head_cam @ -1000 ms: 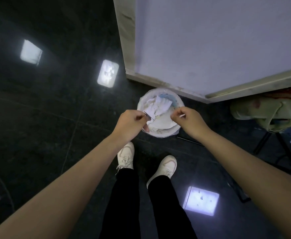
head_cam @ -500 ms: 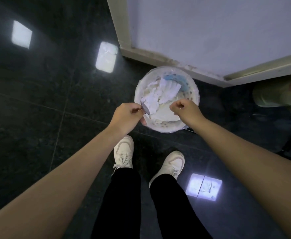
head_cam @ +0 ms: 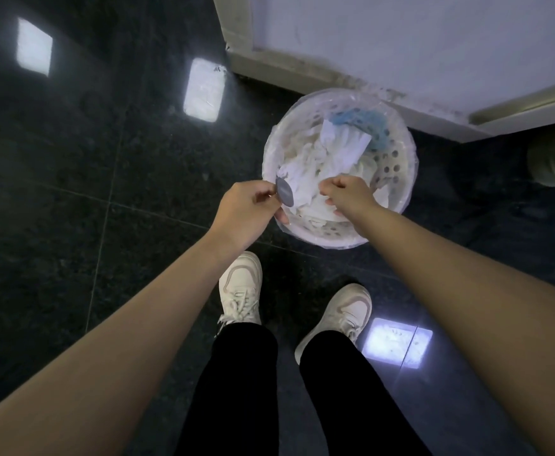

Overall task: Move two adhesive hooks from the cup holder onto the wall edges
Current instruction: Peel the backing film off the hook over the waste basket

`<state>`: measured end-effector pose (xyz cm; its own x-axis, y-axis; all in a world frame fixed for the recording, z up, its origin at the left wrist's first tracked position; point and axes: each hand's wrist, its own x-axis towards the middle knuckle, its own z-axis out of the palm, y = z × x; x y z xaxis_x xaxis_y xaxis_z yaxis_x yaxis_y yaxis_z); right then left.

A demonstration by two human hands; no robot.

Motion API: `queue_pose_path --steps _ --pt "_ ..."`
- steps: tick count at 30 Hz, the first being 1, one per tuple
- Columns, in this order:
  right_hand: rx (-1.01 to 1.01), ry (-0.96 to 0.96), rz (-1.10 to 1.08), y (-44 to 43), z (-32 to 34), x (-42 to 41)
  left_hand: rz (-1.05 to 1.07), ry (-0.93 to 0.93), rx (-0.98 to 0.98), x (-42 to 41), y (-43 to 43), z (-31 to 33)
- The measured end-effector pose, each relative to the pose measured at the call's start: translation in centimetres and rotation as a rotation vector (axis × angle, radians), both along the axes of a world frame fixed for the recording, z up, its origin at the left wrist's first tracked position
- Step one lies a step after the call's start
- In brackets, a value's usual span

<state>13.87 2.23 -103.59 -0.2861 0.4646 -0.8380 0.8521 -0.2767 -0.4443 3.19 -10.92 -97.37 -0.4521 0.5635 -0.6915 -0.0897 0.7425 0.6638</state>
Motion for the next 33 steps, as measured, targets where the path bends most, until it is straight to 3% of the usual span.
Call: queue_pose_path --steps 18,33 --pt "0.082 -0.064 0.173 -0.2 -1.4 -1.2 0.074 -0.05 0.02 0.2 -0.5 -0.7" --pt "0.055 0.037 0.192 -0.2 5.7 1.1 0.118 -0.082 -0.016 0.9 -0.7 4.2"
